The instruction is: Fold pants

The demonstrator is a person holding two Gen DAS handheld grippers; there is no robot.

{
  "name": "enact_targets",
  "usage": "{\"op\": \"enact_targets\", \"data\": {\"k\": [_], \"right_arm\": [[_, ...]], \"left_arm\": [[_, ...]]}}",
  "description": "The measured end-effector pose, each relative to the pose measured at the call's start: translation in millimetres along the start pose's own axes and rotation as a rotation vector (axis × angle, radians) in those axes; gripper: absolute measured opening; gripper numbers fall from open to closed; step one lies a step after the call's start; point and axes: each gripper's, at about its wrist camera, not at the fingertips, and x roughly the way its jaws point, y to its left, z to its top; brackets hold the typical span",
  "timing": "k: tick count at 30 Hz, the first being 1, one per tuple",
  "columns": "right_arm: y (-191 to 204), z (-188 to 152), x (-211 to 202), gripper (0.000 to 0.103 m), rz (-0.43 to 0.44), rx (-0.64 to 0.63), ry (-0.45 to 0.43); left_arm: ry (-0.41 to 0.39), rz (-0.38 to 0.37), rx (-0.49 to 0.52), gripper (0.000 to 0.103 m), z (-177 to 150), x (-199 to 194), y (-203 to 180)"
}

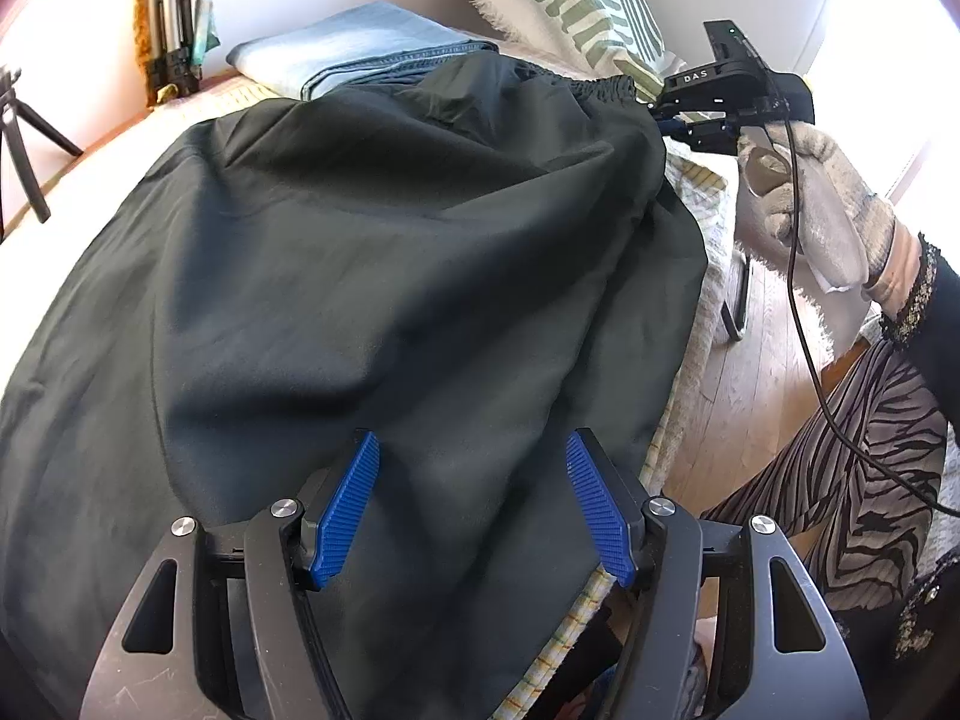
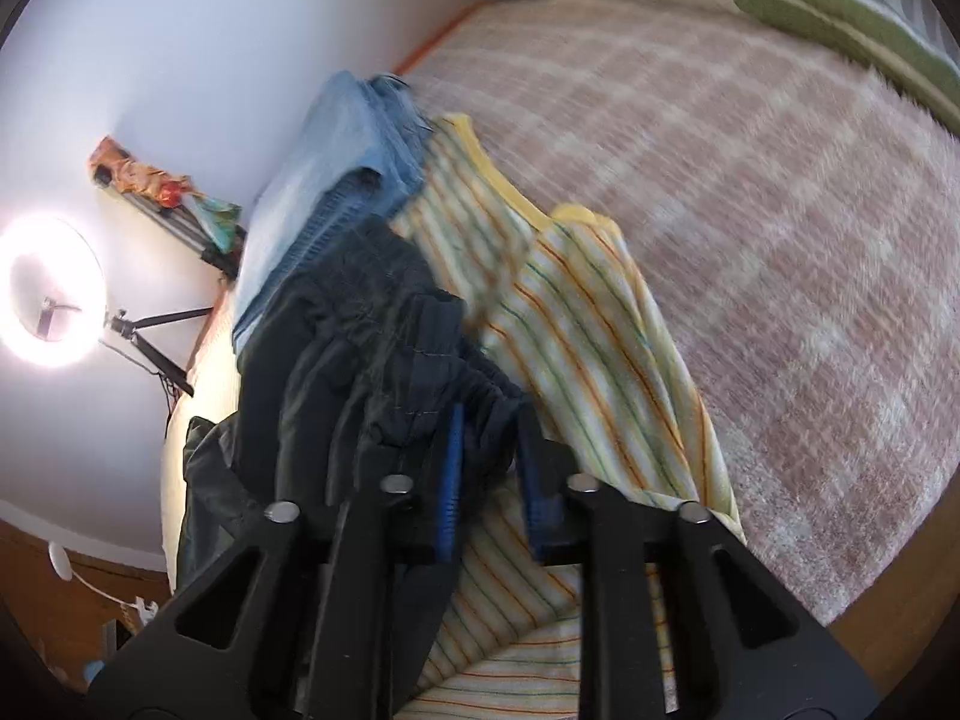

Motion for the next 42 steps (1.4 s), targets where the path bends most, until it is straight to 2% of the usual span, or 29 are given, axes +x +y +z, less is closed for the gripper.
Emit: {"op": "enact_targets", "data": {"k": [5,9,11,14,17,18,20,23,26,27,28,29,30,31,32,34,37,42], "right_arm": [[20,-4,-20,0.008,-0.014,-0.084,-0.086],[22,-5,-40,0.007,-0.11,-0.122,-0.169],[9,-3,-34,0.007,-0.172,-0.117,-0.145],[-3,-3,-22,0.007,-0.202,-0.092,-0.093],[-2,-4,-24,0.015,-0.247,-0.109,-0.079],[3,-6,-33,0.022,-0.293,-0.121,-0.104],[13,-11,-45,0.024,-0.315,-0.145,-0.143],[41,-29,-61,0.024,-0.168,-0.216,-0.146],[62,-52,-53,0.024,-0.002,-0.24,-0.051],[70,-66,-46,0.024,0.058,-0.244,0.007],[75,-75,-42,0.024,0.087,-0.252,0.037],[82,-88,-35,0.024,0.124,-0.268,0.086],[88,-99,-30,0.024,0.141,-0.282,0.119],[92,-109,-24,0.024,0.154,-0.292,0.149],[95,-118,-18,0.025,0.16,-0.302,0.179],[95,-127,-11,0.028,0.157,-0.294,0.209],[86,-129,-5,0.041,0.169,-0.232,0.233],[74,-124,2,0.044,0.158,-0.176,0.249]], "left_arm": [[-0.001,0.008,-0.002,0.065,-1,0,2],[-0.006,0.015,-0.002,0.065,-2,-3,3],[-0.016,0.025,0.015,0.065,-3,-7,2],[-0.013,0.041,0.027,0.065,-6,-10,4],[-0.006,0.057,0.048,0.064,-12,-12,5],[-0.002,0.07,0.053,0.064,-14,-12,6],[0.008,0.089,0.059,0.06,-19,-12,7],[0.007,0.109,0.103,0.059,-24,-17,-1],[0.023,0.167,0.188,0.056,-27,-13,-13],[0.035,0.186,0.204,0.052,-28,-10,-15],[0.036,0.171,0.201,0.045,-28,-9,-14],[0.037,0.149,0.19,0.032,-26,-9,-12],[0.033,0.143,0.186,0.027,-26,-9,-11],[0.029,0.138,0.183,0.013,-24,-9,-10],[0.027,0.119,0.171,0.005,-22,-10,-7],[0.025,0.068,0.123,0.005,-19,-13,0],[0.01,0.032,0.092,0.004,-20,-19,3],[-0.033,0.036,0.055,0.003,-20,-30,7]]}}
